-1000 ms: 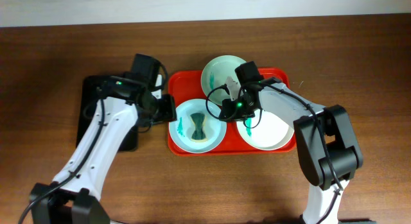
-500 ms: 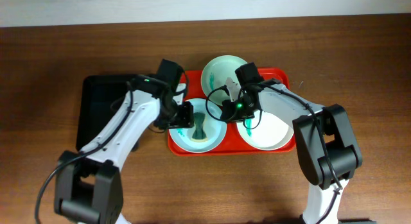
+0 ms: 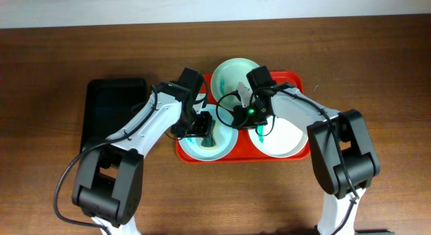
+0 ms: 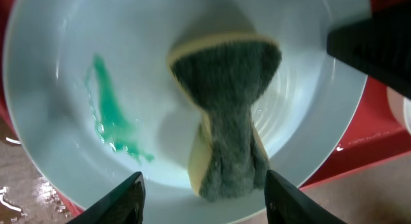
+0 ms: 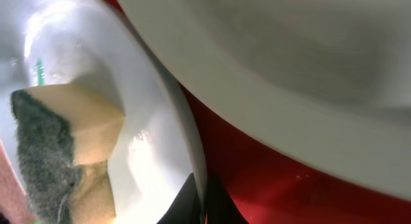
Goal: Clean dirty plates on tray and stack at the side
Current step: 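Scrub the plate with the sponge in the left gripper while right holds it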
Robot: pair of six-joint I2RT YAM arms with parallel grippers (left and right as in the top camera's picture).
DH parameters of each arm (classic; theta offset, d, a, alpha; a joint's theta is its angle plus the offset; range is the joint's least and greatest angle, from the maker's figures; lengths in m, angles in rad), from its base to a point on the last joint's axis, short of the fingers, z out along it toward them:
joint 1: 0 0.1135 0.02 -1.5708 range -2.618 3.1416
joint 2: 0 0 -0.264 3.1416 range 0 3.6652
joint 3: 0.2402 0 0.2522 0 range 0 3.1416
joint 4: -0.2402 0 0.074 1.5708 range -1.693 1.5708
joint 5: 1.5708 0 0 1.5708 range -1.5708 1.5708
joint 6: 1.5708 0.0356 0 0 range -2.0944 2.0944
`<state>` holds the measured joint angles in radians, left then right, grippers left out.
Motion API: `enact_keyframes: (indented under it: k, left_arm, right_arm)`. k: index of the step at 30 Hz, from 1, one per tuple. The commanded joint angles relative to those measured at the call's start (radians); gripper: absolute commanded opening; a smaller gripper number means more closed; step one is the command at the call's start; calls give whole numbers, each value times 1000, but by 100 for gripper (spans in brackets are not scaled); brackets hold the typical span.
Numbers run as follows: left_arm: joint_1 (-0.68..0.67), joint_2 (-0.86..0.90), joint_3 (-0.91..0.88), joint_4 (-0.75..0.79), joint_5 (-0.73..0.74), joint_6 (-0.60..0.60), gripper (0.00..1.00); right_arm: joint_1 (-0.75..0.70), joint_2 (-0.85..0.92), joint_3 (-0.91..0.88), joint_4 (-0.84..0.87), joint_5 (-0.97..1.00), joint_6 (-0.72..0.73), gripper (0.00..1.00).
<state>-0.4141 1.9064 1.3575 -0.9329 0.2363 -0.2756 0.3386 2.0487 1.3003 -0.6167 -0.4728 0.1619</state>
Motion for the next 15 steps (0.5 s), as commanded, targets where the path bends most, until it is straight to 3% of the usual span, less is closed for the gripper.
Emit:
enact_keyframes:
  k: [1, 10, 15]
  left_arm:
    - [-8, 10, -3, 29, 9, 14, 52]
    - [-69, 81, -3, 76, 8, -46, 47]
    - [-82, 87, -3, 100, 2, -75, 38]
  right_arm:
    - [10, 22, 11, -25, 84, 26, 4]
    - [10, 22, 19, -50, 85, 26, 4]
    - [10, 22, 19, -53, 85, 26, 5]
